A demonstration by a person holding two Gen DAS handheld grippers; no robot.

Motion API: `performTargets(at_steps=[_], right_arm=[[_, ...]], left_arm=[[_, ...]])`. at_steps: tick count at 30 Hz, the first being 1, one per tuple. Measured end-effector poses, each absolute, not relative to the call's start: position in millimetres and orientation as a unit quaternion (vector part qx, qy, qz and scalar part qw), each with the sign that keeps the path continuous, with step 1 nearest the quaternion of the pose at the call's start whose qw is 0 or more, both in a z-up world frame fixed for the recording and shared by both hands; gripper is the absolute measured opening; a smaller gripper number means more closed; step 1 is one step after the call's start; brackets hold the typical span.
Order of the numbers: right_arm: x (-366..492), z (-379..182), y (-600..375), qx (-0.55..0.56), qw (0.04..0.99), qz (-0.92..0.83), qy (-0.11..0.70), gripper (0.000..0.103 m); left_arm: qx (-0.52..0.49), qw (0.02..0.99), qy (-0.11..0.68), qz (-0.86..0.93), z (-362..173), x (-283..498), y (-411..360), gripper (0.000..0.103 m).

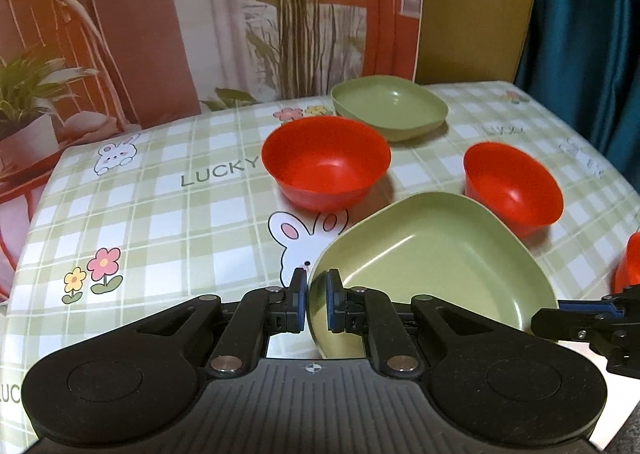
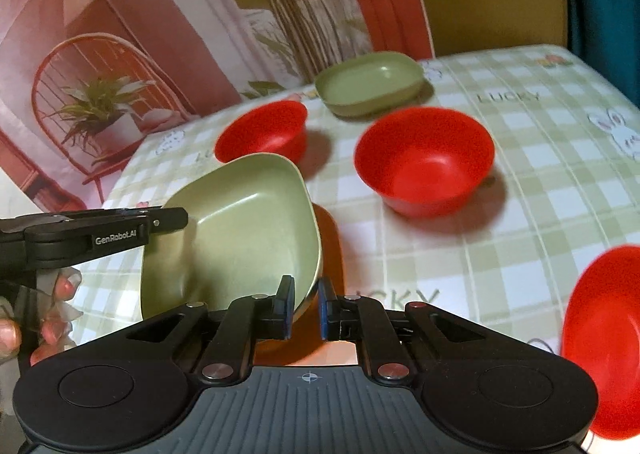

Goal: Organize plates and bowls

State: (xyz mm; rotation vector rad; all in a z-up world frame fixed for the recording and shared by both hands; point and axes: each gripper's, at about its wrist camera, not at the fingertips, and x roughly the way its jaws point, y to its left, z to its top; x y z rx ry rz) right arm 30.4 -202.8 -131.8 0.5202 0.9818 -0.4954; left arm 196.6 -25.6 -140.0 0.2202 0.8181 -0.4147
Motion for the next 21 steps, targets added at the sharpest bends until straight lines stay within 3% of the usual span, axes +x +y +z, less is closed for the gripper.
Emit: performTargets(at_steps=[21], right_arm=[[28,-142,-209,0.258,0.806,-0.237,0.477,0.012]], left_arm=[[0.110,0.891,0.400,-0.183,-153,198,-33,0.014]])
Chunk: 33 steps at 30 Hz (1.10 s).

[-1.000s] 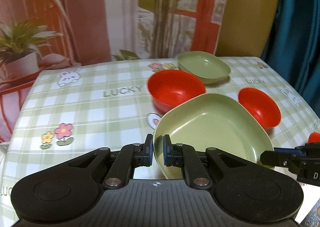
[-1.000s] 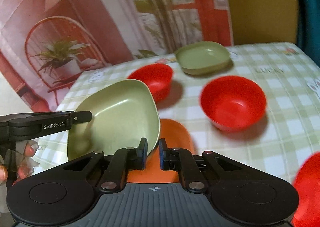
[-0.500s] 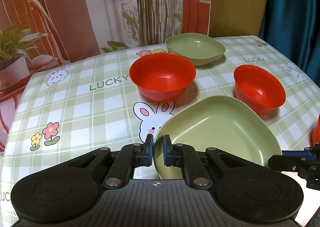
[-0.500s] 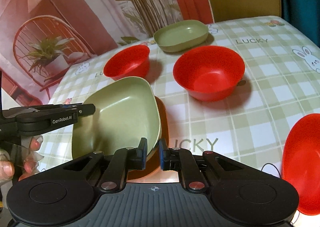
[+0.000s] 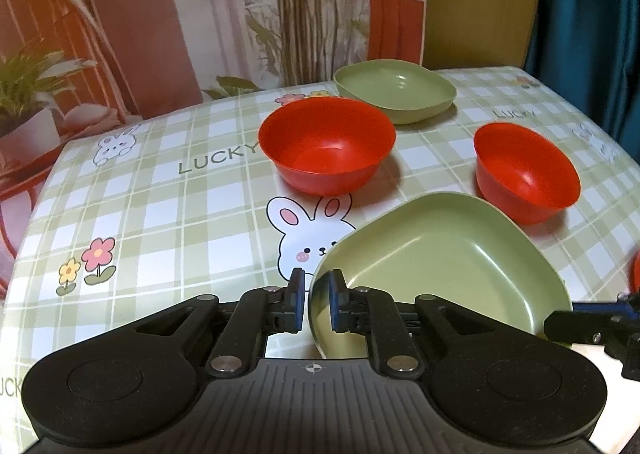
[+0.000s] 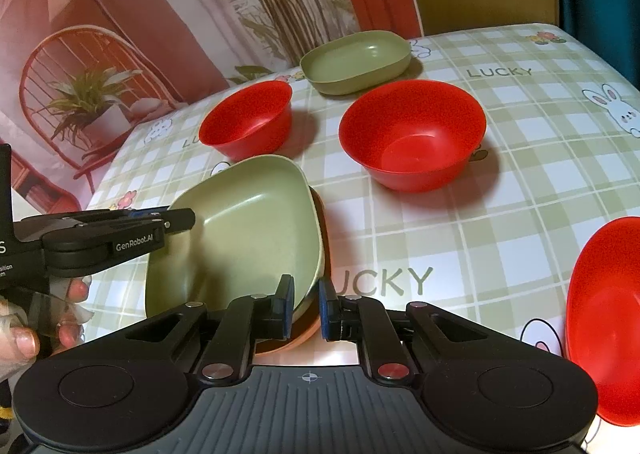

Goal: Organize plates and bowls

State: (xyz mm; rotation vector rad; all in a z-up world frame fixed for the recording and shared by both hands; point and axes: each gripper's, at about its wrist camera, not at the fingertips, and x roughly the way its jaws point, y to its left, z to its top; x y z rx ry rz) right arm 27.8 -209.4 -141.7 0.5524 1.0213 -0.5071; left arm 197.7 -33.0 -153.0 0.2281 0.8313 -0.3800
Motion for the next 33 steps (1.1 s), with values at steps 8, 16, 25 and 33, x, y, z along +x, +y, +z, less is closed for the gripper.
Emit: performTargets(at_steps=[8,16,25,33], right_arm=[[30,-142,-208,0.248,0.807,-0.238,0.481,0.012],[31,-141,-205,0.242,0.807,-0.237,0.484,0.012],[33,-141,-204,0.236,0.807,-0.236,0.487,0.012],[33,-142,-204,0.234,0.806,-0.236,0.489,0.015]], left_arm=[[0.047,0.902,0.402,-0.151,-151,190,-19,0.016],[0.029,0.910,0.397,-0.119,-152,179,-16,0.017],[0.003,0.910,0.400,-0.108,-154,170,-11,0.017],[-0.006,0.906,0.409,-0.112,-160,161,-13,0.017]])
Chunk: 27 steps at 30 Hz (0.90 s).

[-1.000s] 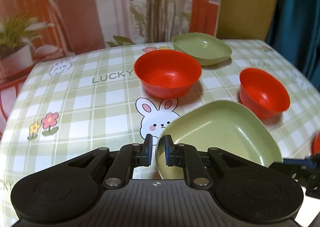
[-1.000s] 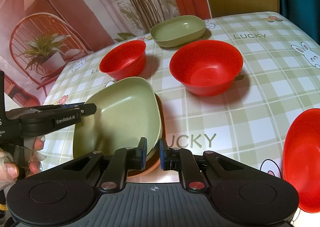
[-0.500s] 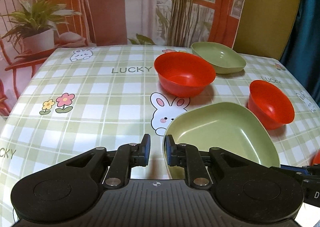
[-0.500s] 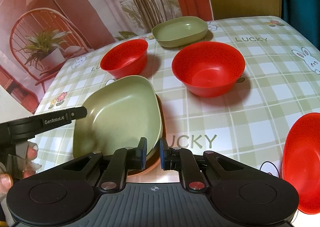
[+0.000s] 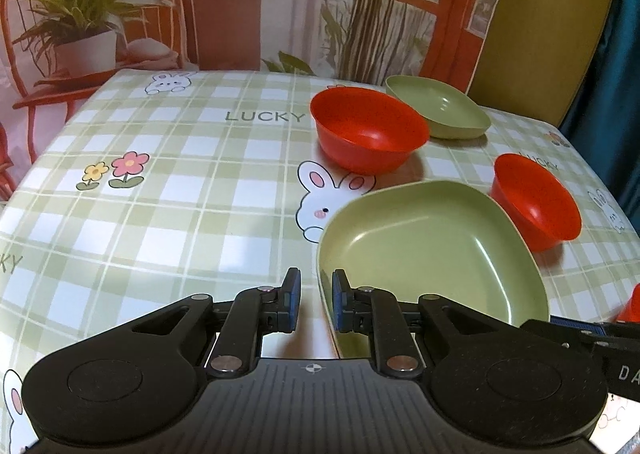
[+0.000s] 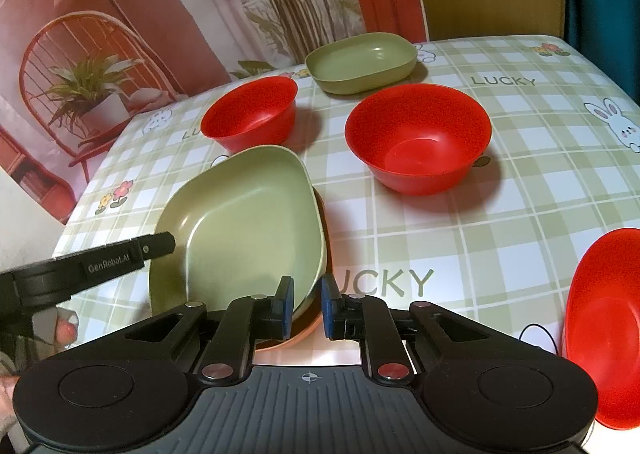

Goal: Organize plates and bowls

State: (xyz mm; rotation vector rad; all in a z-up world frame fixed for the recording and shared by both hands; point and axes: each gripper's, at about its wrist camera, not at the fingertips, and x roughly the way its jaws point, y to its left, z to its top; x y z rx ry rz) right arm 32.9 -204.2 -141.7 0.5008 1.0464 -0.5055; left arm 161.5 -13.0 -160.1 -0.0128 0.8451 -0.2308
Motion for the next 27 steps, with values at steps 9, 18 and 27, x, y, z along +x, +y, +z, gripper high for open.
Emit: performTargets(at_steps=[9,18,27], right_arm=[[32,-144,-207,0.239,0.804,-0.238,0.490,0.020],[34,-145,-218,0.247,0.797,-0.254,0.489,0.023],[45,-146,-231,0.229,0.806,-0.268,0.476,0.018]], left_arm=[[-0.016,0.903,0.416,-0.106,-166,162,-9,0.026],[-0.025,0.904,0.413,-0.105,-167,161,-5,0.031],[-0.031,0.905,0.410,-0.105,-168,159,-4,0.032]])
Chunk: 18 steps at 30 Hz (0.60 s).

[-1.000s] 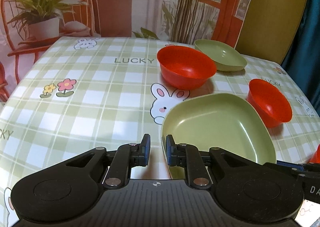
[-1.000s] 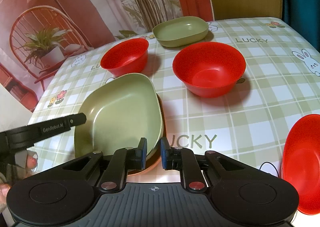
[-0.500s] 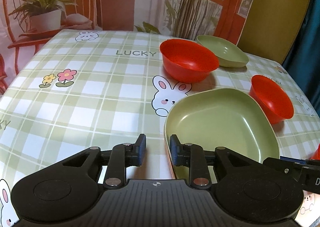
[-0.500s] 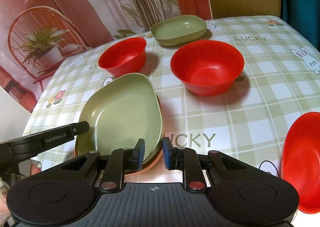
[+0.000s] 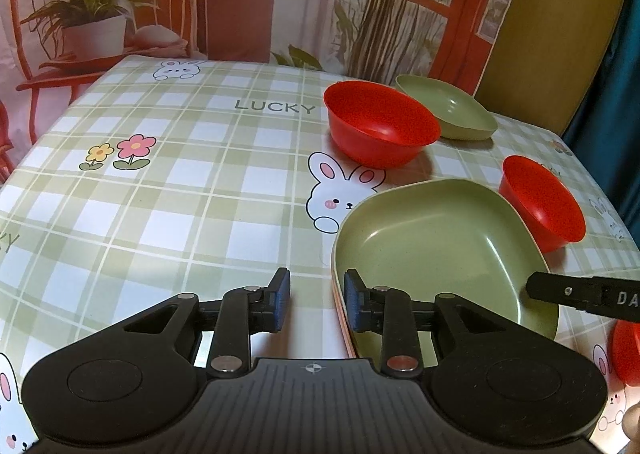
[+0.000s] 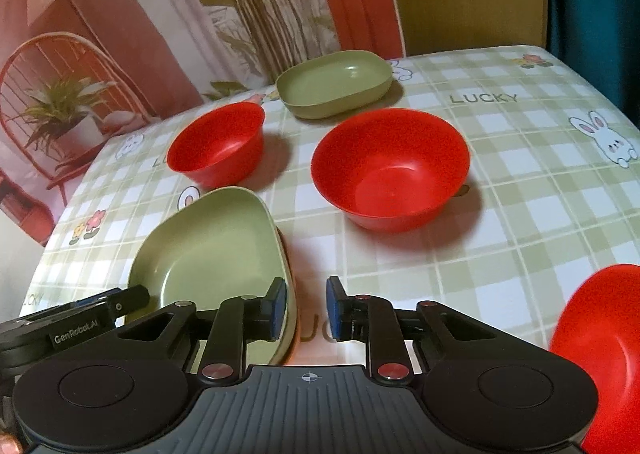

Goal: Organize plates and bowls

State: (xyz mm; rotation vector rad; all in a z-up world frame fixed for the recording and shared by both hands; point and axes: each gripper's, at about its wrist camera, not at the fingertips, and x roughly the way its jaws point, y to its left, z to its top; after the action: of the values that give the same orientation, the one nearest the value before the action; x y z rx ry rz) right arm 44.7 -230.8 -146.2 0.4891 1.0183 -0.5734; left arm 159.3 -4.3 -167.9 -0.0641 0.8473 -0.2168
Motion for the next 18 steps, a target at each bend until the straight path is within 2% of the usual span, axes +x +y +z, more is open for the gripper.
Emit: performTargets(at_steps=[18], right_arm=[[48,-168,-225,0.232,0.789,-0.262,0.506,0.017]], left_arm=[[-0.039,0.906,0.410,-0.099,-171,161,0,0.041]])
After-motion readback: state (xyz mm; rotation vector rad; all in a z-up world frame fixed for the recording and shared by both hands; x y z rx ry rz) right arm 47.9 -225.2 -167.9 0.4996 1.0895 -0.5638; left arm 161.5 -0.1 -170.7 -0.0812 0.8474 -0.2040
